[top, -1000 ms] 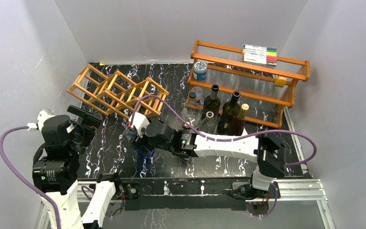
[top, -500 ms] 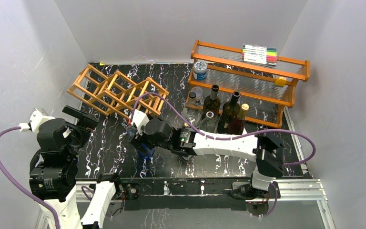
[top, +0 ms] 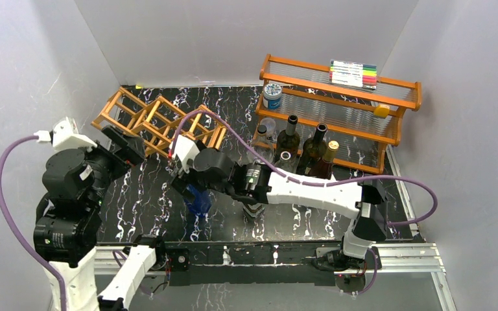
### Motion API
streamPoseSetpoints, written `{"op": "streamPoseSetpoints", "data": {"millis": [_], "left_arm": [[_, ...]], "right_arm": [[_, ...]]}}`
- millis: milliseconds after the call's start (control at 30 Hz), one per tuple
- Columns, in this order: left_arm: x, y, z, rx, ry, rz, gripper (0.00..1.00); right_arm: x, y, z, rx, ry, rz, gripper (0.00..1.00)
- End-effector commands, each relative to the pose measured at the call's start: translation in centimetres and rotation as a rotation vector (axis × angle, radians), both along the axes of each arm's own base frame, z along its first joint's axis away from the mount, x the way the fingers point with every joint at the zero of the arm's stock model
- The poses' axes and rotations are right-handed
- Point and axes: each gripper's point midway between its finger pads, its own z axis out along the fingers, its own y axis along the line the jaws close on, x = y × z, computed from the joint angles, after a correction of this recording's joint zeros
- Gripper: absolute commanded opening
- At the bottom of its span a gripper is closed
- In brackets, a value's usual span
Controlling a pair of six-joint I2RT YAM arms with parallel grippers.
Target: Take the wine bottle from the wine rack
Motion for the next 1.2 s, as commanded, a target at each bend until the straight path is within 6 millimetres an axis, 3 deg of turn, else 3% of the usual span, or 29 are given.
{"op": "streamPoseSetpoints", "data": {"millis": [0,100,200,333,400,533,600,667,767,933,1167], "left_arm": [[2.4,-1.2,6.8,0.169,-0.221,-0.127,0.98],[3.8,-1.8,10.3,0.250,-0.317,-0.148,0.98],[5.4,-2.5,12.8,0.317,-0.387,-0.165,0.98],[7.4,-2.9,14.4,0.378,-0.439,-0.151,0.98],[8.3,-3.5,14.9,0.405,-0.456,-0.171,0.98],[9.3,-3.7,15.8,0.456,-0.495,-0.170,0.98],[9.6,-3.7,16.3,0.459,-0.514,-0.163,0.98],[9.5,-4.2,16.7,0.450,-0.539,-0.181,0.98],[8.6,-4.8,17.7,0.417,-0.582,-0.219,0.98],[7.3,-5.1,18.9,0.387,-0.635,-0.242,0.98],[7.4,-4.9,17.8,0.373,-0.607,-0.229,0.98]], "right_arm": [[1.5,-2.3,12.5,0.184,-0.146,-0.062,0.98],[4.4,-4.3,15.9,0.197,-0.200,-0.159,0.98],[8.7,-7.5,17.9,0.205,-0.204,-0.272,0.98],[14.8,-14.9,20.2,0.240,-0.172,-0.466,0.98],[16.4,-19.1,21.6,0.271,-0.167,-0.540,0.98],[18.5,-29.9,23.7,0.308,-0.193,-0.774,0.98],[18.1,-34.5,24.4,0.311,-0.222,-0.880,0.98],[16.7,-37.5,25.2,0.318,-0.262,-0.961,0.98],[14.3,-39.8,26.1,0.350,-0.275,-1.007,0.98],[11.0,-40.5,26.9,0.432,-0.301,-0.935,0.98],[10.0,-40.7,28.2,0.475,-0.317,-0.911,0.98]]}}
